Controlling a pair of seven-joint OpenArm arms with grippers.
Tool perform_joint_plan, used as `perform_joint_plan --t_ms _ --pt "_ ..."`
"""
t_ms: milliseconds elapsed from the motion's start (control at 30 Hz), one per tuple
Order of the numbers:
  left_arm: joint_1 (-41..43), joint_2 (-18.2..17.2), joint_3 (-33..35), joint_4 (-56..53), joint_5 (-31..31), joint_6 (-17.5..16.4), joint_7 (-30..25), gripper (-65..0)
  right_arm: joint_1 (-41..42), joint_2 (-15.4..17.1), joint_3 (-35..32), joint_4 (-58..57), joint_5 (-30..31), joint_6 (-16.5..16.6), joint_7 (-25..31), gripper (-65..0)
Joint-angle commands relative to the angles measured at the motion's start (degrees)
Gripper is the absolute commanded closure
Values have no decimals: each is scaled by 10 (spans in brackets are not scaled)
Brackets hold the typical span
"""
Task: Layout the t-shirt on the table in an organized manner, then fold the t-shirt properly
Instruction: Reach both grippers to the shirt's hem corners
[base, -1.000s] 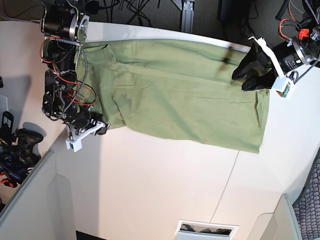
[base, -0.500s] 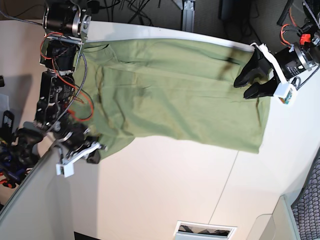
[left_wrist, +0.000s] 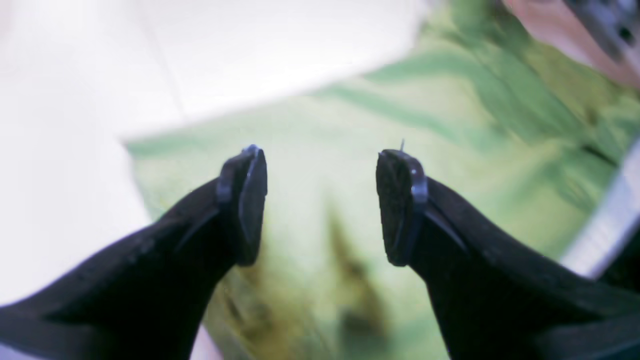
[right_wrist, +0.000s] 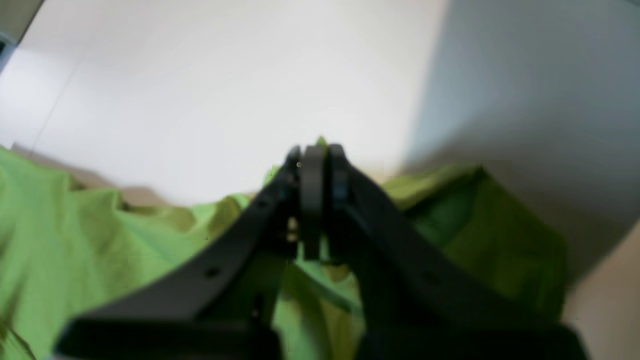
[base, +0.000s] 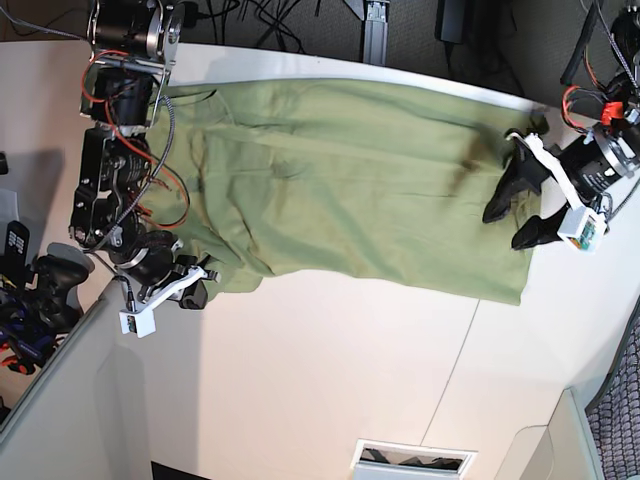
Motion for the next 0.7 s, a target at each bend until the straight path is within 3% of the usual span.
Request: perform_joint_plan --t_ms 0,233,467,667 --pt "-24 -7 -3 -17 -3 11 -11 -379 10 6 1 12 8 4 11 0" --pt "-187 -5 2 -259 -1 12 -19 -379 -23 6 1 15 8 4 17 0" --pt "-296 -5 34 -486 26 12 -41 -379 -26 6 1 17 8 4 16 0" --pt "-318 -3 34 -552 8 12 -53 -379 -27 6 1 17 8 4 15 0"
